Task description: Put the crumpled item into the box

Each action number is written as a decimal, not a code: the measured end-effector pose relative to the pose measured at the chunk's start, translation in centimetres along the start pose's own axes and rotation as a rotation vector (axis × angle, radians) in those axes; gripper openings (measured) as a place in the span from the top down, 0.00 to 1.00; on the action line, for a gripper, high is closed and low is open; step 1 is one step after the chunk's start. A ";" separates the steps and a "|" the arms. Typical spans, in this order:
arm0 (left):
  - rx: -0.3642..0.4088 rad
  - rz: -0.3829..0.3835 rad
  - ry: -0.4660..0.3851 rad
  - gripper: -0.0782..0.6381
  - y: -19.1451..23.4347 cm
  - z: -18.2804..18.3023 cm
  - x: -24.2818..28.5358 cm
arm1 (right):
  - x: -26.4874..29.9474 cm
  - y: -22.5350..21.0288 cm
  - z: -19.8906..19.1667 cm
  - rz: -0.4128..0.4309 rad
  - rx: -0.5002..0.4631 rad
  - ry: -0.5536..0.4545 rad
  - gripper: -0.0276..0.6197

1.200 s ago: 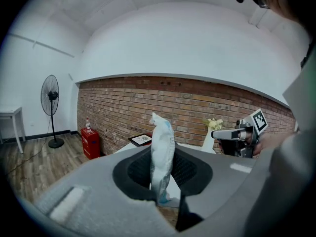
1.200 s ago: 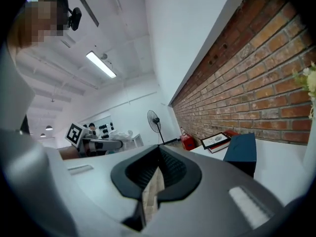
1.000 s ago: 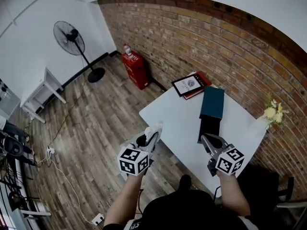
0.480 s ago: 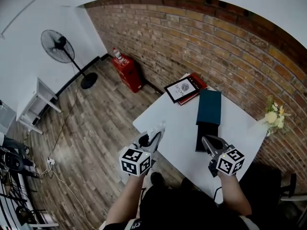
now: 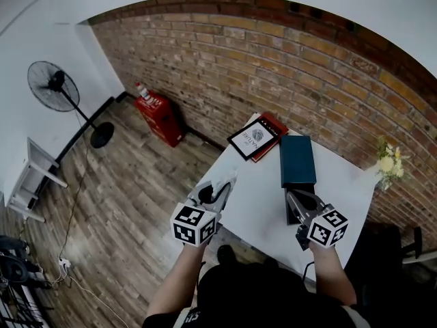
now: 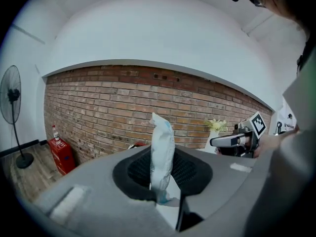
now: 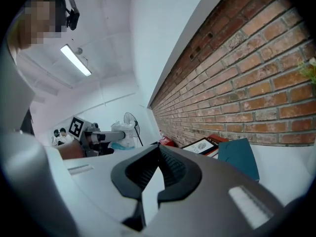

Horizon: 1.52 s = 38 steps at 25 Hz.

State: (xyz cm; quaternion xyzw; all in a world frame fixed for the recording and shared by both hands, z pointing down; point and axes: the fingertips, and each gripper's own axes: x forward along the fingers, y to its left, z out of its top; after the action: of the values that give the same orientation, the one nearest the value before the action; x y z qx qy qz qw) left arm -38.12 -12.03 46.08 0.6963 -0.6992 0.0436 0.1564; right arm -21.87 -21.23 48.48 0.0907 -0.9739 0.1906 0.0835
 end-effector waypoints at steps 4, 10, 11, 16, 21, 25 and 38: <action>0.025 -0.068 -0.003 0.80 2.9 1.1 0.4 | 2.6 1.5 0.2 -0.054 -0.001 -0.015 0.96; 0.036 -0.166 0.012 0.80 4.7 0.8 1.2 | 3.8 3.0 -1.2 -0.142 -0.003 -0.015 0.96; 0.036 -0.182 0.015 0.80 4.8 0.7 1.3 | 3.6 3.1 -1.5 -0.159 0.002 -0.013 0.96; 0.020 -0.243 0.013 0.80 4.2 0.4 3.2 | 1.7 1.9 -2.3 -0.245 0.021 -0.013 0.96; 0.025 -0.309 0.029 0.80 1.0 0.3 5.7 | -1.8 -0.5 -1.9 -0.325 0.020 -0.036 0.96; 0.035 -0.341 0.042 0.80 -2.2 0.8 7.9 | -5.1 -2.6 -2.3 -0.367 0.046 -0.040 0.96; 0.081 -0.436 0.114 0.80 -11.7 -1.3 12.9 | -13.1 -7.4 -5.2 -0.443 0.127 -0.071 0.96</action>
State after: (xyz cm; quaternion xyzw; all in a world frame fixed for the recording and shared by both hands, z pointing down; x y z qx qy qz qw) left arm -26.09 -24.40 49.08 0.8329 -0.5201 0.0761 0.1730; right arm -6.90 -24.08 53.30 0.3139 -0.9186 0.2254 0.0830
